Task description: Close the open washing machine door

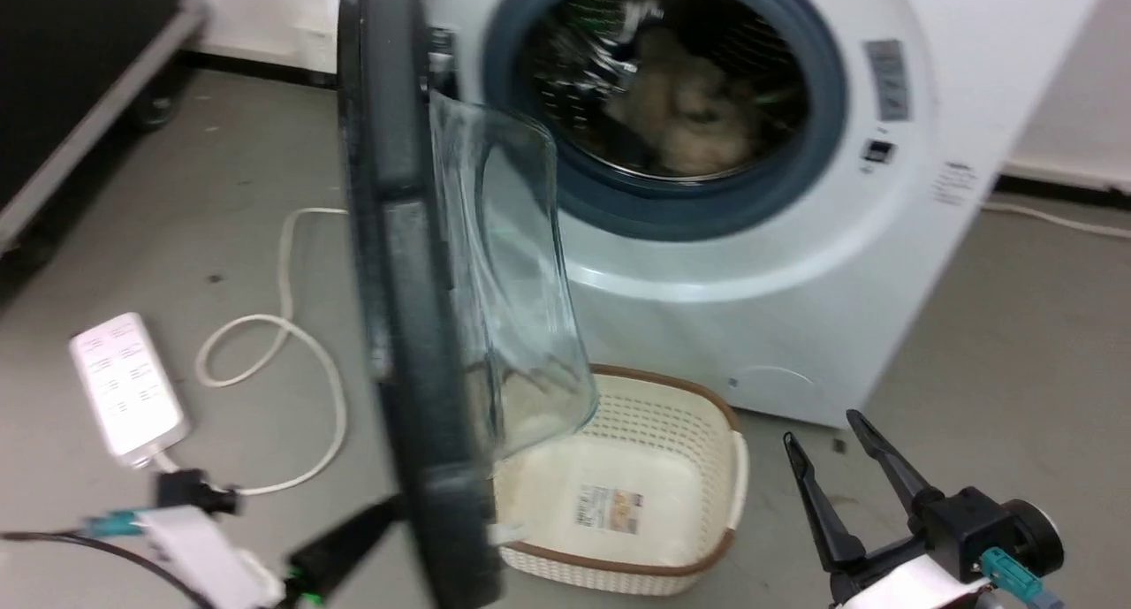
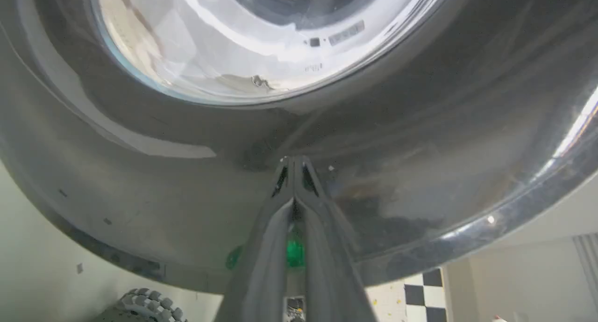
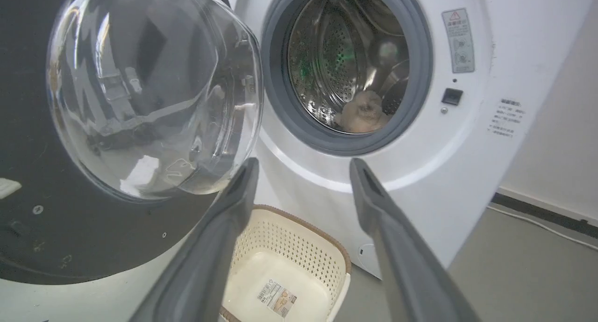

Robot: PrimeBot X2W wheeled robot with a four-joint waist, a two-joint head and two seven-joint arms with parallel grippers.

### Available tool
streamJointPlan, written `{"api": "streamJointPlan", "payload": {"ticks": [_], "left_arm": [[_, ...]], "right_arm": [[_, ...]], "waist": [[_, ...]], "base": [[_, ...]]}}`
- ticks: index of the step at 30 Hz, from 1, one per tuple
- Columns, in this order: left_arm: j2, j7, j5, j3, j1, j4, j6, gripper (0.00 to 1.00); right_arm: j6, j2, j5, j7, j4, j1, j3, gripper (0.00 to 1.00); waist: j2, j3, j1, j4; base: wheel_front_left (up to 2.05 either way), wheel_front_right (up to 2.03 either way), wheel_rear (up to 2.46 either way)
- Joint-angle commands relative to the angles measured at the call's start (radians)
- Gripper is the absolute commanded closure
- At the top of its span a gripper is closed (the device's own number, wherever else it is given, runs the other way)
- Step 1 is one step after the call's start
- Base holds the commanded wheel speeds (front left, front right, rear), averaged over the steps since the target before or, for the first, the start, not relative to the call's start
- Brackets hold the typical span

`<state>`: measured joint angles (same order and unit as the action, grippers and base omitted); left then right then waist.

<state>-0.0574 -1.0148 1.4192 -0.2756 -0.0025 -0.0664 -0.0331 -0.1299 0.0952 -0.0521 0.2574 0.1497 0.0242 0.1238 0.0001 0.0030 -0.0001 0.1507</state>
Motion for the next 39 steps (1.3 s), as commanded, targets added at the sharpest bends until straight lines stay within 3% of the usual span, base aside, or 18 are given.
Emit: {"api": "streamJointPlan", "payload": {"ticks": [1, 6, 7, 9, 15, 22, 27, 32, 39], "left_arm": [[0.007, 0.039, 0.036, 0.058, 0.026, -0.007, 0.006, 1.0], [0.007, 0.191, 0.112, 0.201, 0.035, 0.024, 0.04, 1.0], [0.007, 0.269, 0.146, 0.278, 0.007, 0.062, 0.065, 1.0], [0.007, 0.318, 0.158, 0.327, -0.024, 0.089, 0.083, 1.0], [0.007, 0.521, 0.21, 0.424, -0.188, 0.212, 0.125, 1.0], [0.007, 0.825, 0.245, 0.476, -0.422, 0.406, 0.141, 1.0], [0.007, 0.946, 0.26, 0.517, -0.54, 0.527, 0.154, 1.0], [0.007, 0.991, 0.289, 0.567, -0.587, 0.597, 0.162, 1.0], [-0.018, 1.002, 0.219, 0.611, -0.473, 0.501, 0.163, 1.0]], "right_arm": [[-0.001, 0.008, 0.005, 0.004, -0.002, 0.003, -0.004, 0.0], [-0.001, 0.021, 0.003, 0.004, -0.005, 0.019, -0.003, 0.0], [-0.001, 0.026, 0.004, 0.004, -0.008, 0.036, -0.006, 0.0], [-0.001, 0.026, 0.003, 0.004, -0.011, 0.047, -0.01, 0.0], [-0.001, 0.018, -0.005, 0.004, -0.009, 0.076, -0.012, 0.0], [-0.001, -0.005, -0.019, 0.004, -0.001, 0.092, -0.011, 0.0], [-0.001, -0.014, -0.02, 0.004, 0.006, 0.09, -0.008, 0.0], [-0.001, -0.02, -0.023, 0.004, 0.008, 0.09, -0.008, 0.0], [-0.001, -0.012, -0.012, 0.004, 0.004, 0.068, -0.019, 0.0]], "waist": [[-0.0001, 0.029, 0.0001, -0.065], [-0.0001, 0.074, 0.0001, -0.167], [-0.0001, 0.106, 0.0001, -0.235], [-0.0001, 0.128, 0.0001, -0.281], [-0.0001, 0.187, 0.0001, -0.403], [-0.0001, 0.224, 0.0001, -0.502], [-0.0001, 0.222, 0.0001, -0.517], [-0.0001, 0.207, 0.0001, -0.485], [-0.0001, 0.145, 0.0001, -0.389]], "base": [[0.0, 0.0, 0.0], [0.0, 0.0, 0.0], [0.0, 0.0, 0.0], [0.0, 0.0, 0.0], [0.0, 0.0, 0.0], [0.0, 0.0, 0.0], [0.0, 0.0, 0.0], [0.0, 0.0, 0.0], [0.0, 0.0, 0.0]]}}
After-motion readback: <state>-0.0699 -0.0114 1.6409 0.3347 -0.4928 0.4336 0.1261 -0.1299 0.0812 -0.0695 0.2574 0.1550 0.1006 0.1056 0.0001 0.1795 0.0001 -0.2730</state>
